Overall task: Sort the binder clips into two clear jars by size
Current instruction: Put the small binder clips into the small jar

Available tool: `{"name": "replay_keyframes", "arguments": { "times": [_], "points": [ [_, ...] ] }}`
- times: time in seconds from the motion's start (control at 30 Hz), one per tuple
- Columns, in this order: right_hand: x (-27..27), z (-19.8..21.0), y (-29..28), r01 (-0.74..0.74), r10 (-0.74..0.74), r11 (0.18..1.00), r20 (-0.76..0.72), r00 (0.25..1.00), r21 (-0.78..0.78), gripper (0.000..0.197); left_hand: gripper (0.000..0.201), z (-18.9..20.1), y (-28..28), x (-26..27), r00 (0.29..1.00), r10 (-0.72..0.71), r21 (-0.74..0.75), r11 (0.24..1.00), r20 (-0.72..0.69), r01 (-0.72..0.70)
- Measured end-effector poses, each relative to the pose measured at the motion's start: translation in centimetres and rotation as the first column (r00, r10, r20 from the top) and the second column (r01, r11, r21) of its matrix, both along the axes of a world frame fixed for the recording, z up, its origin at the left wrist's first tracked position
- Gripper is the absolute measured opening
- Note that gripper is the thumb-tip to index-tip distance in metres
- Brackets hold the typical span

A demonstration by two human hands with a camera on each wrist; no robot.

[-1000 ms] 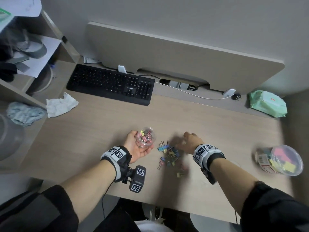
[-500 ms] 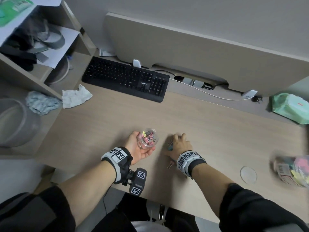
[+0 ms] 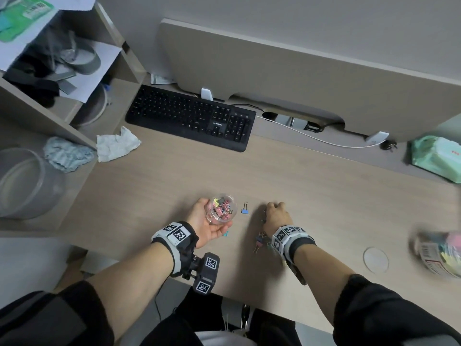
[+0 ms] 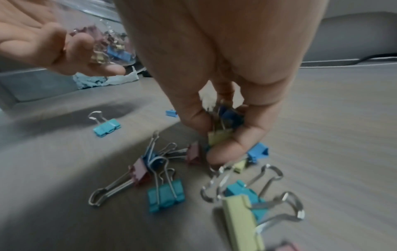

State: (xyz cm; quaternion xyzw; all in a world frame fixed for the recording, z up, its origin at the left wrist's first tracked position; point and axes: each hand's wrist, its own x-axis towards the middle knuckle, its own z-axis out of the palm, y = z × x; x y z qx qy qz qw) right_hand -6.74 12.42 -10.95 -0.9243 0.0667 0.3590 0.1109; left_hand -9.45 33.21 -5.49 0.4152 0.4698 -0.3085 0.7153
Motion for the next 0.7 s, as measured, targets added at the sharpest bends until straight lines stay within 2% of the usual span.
{"name": "replay_keyframes", "arguments": {
  "times": [0.13, 0.23, 0.33, 0.4, 0.5, 0.57, 0.63, 0.7],
  "points": [
    [0.3, 0.4, -1.5, 0.030, -0.029, 0.999, -0.028, 0.999, 0.040, 0.040, 0.052, -0.1, -0.6, -0.2, 1.000, -0.018, -0.002, 1.000, -0.008, 0.018],
    [0.7, 1.3, -2.6, 0.099, -0.099, 0.991, -0.004, 0.995, 0.091, 0.030, 0.053, -0.2, -1.4, -0.2, 0.999, -0.043, -0.003, 0.999, -0.017, 0.043],
    [1.4, 3.2, -3.1, 0.239, -0.242, 0.937, -0.019, 0.970, 0.255, 0.017, 0.053, -0.3, -2.1, -0.1, 0.999, -0.049, 0.001, 0.999, -0.016, 0.049],
    [1.8, 5.4, -3.3, 0.274, -0.280, 0.888, -0.039, 0.959, 0.370, 0.006, 0.054, -0.4, -2.7, 0.0, 0.998, -0.064, -0.004, 0.998, -0.019, 0.064],
    [2.3, 8.6, -2.8, 0.320, -0.317, 0.784, -0.101, 0.943, 0.531, 0.013, 0.053, -0.1, -3.9, 0.3, 0.997, -0.082, -0.014, 0.997, -0.003, 0.082],
    [2.4, 10.3, -2.1, 0.307, -0.312, 0.744, -0.098, 0.945, 0.593, 0.020, 0.052, 0.1, -4.7, 0.4, 0.995, -0.096, -0.029, 0.995, 0.007, 0.096],
    [2.6, 11.4, -1.1, 0.275, -0.285, 0.737, -0.085, 0.955, 0.617, 0.025, 0.051, 0.4, -5.5, 0.6, 0.995, -0.095, -0.053, 0.994, 0.023, 0.096],
    [2.7, 11.9, -0.5, 0.227, -0.245, 0.766, -0.053, 0.968, 0.601, 0.026, 0.050, 0.8, -6.3, 0.7, 0.994, -0.099, -0.074, 0.992, 0.044, 0.102]
  ]
}}
